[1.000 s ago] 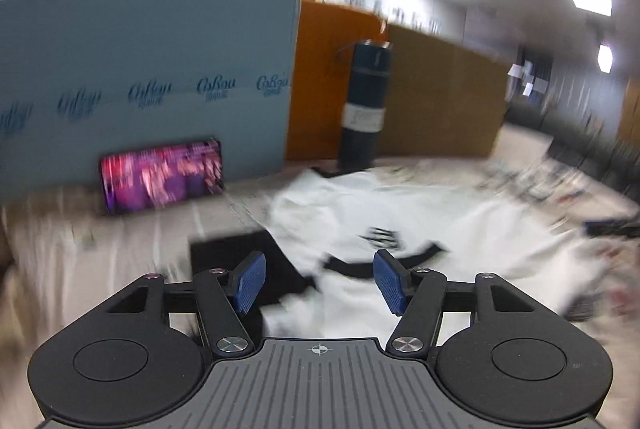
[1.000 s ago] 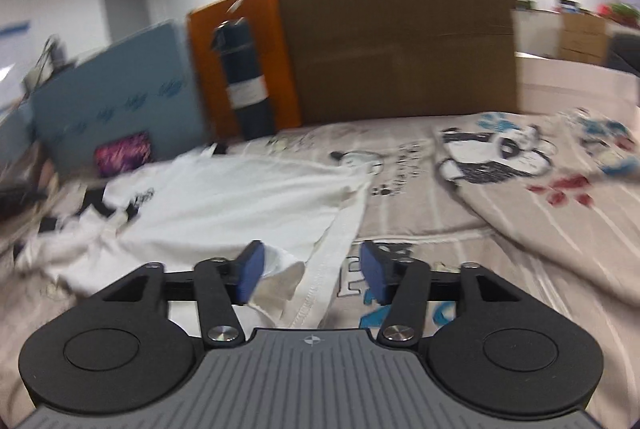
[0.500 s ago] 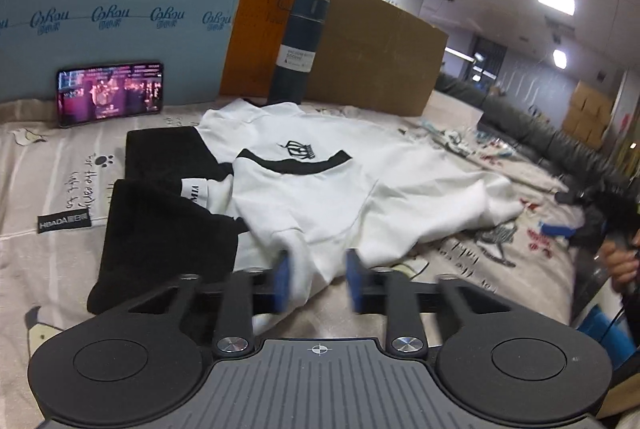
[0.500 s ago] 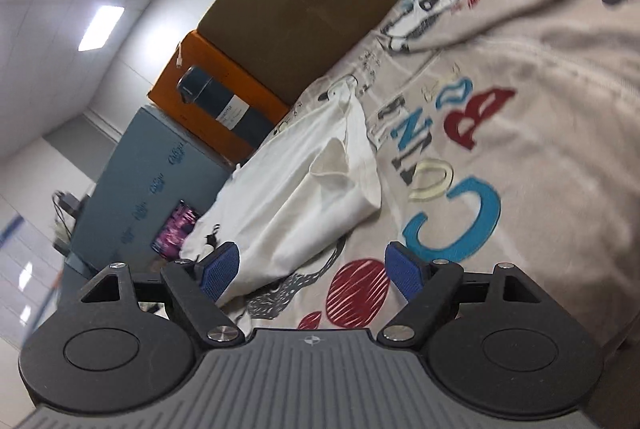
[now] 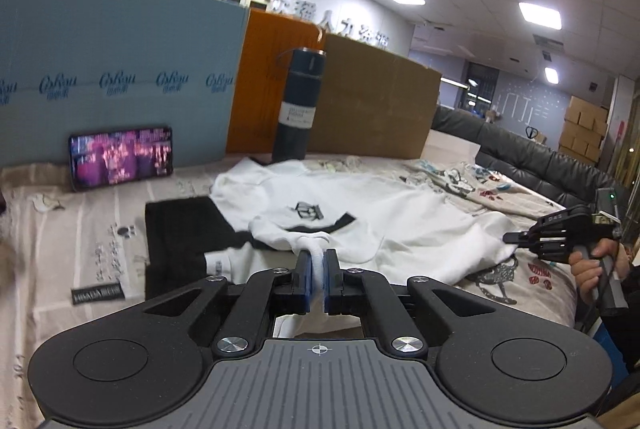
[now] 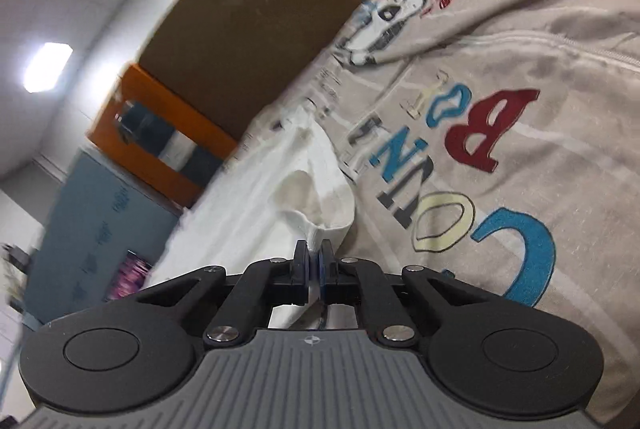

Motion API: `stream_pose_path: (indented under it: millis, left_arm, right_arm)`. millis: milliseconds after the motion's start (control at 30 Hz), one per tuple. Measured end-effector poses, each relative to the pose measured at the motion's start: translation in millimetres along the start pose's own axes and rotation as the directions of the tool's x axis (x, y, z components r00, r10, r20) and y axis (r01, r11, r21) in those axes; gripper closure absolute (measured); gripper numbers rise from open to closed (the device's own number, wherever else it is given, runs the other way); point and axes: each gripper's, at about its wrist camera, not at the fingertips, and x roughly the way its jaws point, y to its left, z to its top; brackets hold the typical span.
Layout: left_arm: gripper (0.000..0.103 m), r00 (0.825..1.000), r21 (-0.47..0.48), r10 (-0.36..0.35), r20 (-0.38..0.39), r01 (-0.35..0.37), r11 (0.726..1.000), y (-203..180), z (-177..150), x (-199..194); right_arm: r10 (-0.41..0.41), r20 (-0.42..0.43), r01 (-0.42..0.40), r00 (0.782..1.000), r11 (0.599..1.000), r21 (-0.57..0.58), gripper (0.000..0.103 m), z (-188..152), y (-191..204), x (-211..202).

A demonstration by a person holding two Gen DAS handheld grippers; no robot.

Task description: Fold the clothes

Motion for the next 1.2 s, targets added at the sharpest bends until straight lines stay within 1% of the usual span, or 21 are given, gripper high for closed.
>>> stream_pose_path:
  millis: [100, 167, 267, 333, 367, 433, 467, 500, 533, 567, 600, 667, 733, 767, 800, 867, 900, 1000, 1067, 1133, 1200]
  left_arm:
    - [0.099, 0.999, 0.013, 0.02, -0.038, -0.02, 1.0, 0.1, -3.4, -5.5]
    - [0.099, 0.994, -0.003, 0.036, -0.105, -0.036, 0.999, 4.5, -13.2, -1.8]
    - [0.099, 0.979, 0.014, 0.059, -0.197, -0.057, 0.998, 3.9, -31.7, 7.3]
    - [0.098, 0.973, 0.06, 0.091, -0.214, -0.08, 0.995, 0.1, -34.8, 9.5]
    - [0.093, 0.971, 0.08, 0.107, -0.214, -0.092, 0.992, -1.8, -33.3, 8.4]
    - [0.085, 0.972, 0.106, 0.139, -0.192, -0.12, 0.987, -3.0, -28.2, 3.0]
    - [0.072, 0.974, 0.109, 0.154, -0.166, -0.137, 0.985, -1.9, -24.4, -1.9]
    - [0.05, 0.976, 0.111, 0.168, -0.141, -0.153, 0.982, -0.9, -20.5, -6.7]
    - [0.041, 0.981, 0.077, 0.162, -0.112, -0.154, 0.985, 2.8, -15.8, -8.2]
    - [0.036, 0.985, 0.037, 0.153, -0.081, -0.15, 0.988, 7.0, -10.9, -9.2]
    - [0.036, 0.988, -0.003, 0.145, -0.051, -0.145, 0.989, 11.1, -6.1, -10.2]
    - [0.037, 0.989, -0.052, 0.139, -0.053, -0.142, 0.989, 16.1, 0.8, 4.3]
    - [0.037, 0.985, -0.073, 0.154, -0.073, -0.159, 0.985, 16.2, 3.8, 21.6]
    - [0.037, 0.986, -0.07, 0.147, -0.077, -0.152, 0.986, 13.9, 3.0, 26.5]
    - [0.037, 0.987, -0.067, 0.138, -0.08, -0.143, 0.987, 11.3, 2.0, 30.9]
    - [0.036, 0.983, -0.017, 0.165, -0.086, -0.167, 0.986, 1.6, 0.6, 39.2]
    - [0.036, 0.979, 0.017, 0.176, -0.101, -0.175, 0.984, -3.9, 0.4, 44.7]
    - [0.031, 0.966, 0.106, 0.214, -0.148, -0.2, 0.974, -18.0, -0.1, 61.5]
    - [0.03, 0.948, 0.165, 0.259, -0.185, -0.23, 0.959, -24.4, -1.8, 73.3]
    - [0.03, 0.924, 0.228, 0.303, -0.233, -0.251, 0.941, -28.3, -5.1, 86.2]
    - [0.03, 0.927, 0.227, 0.268, -0.263, -0.211, 0.951, -23.7, -1.3, 87.3]
  right_arm:
    - [0.051, 0.023, -0.052, 0.998, 0.998, 0.033, 0.1, 4.3, -5.9, -19.4]
    - [-0.001, 0.004, 0.001, 1.0, 1.0, 0.007, 0.1, 2.2, -7.1, -24.1]
    - [-0.099, -0.023, 0.097, 0.995, 0.992, -0.08, 0.1, -6.7, -6.0, -23.0]
    - [-0.14, -0.013, 0.136, 0.99, 0.978, -0.155, 0.1, -10.4, -1.4, -22.8]
    - [-0.161, 0.008, 0.16, 0.987, 0.968, -0.192, 0.099, -10.8, 2.7, -24.7]
    - [-0.227, 0.081, 0.241, 0.971, 0.924, -0.296, 0.096, -11.5, 12.4, -31.1]
    - [-0.236, 0.114, 0.26, 0.965, 0.907, -0.331, 0.088, -10.6, 15.4, -34.9]
    - [-0.243, 0.147, 0.281, 0.959, 0.888, -0.364, 0.08, -9.7, 18.4, -38.7]
    - [-0.239, 0.173, 0.29, 0.955, 0.873, -0.392, 0.064, -8.3, 21.5, -41.9]
    - [-0.207, 0.174, 0.262, 0.963, 0.876, -0.405, 0.056, -5.2, 24.6, -43.0]
    - [-0.173, 0.167, 0.228, 0.971, 0.879, -0.418, 0.056, -2.7, 28.9, -42.2]
    - [-0.091, 0.095, 0.124, 0.991, 0.89, -0.44, 0.055, -1.7, 44.9, -28.6]
    - [-0.008, 0.021, 0.017, 1.0, 0.891, -0.453, 0.051, -0.7, 60.8, -15.0]
    - [0.028, -0.018, -0.033, 0.999, 0.888, -0.46, 0.05, -1.1, 69.0, -7.4]
    - [0.048, -0.062, -0.071, 0.997, 0.879, -0.471, 0.049, -4.6, 77.9, 2.7]
    - [0.085, -0.15, -0.149, 0.985, 0.86, -0.487, 0.044, -11.5, 95.6, 22.9]
    - [0.098, -0.19, -0.181, 0.977, 0.85, -0.495, 0.044, -15.0, 104.1, 32.8]
    - [0.111, -0.273, -0.239, 0.955, 0.835, -0.496, 0.044, -22.7, 121.9, 59.2]
    - [0.129, -0.325, -0.285, 0.937, 0.82, -0.496, 0.044, -29.0, 132.7, 73.0]
    - [0.125, -0.356, -0.309, 0.926, 0.794, -0.524, 0.043, -36.6, 143.6, 82.1]
    - [0.121, -0.37, -0.32, 0.921, 0.779, -0.539, 0.041, -37.0, 149.3, 87.8]
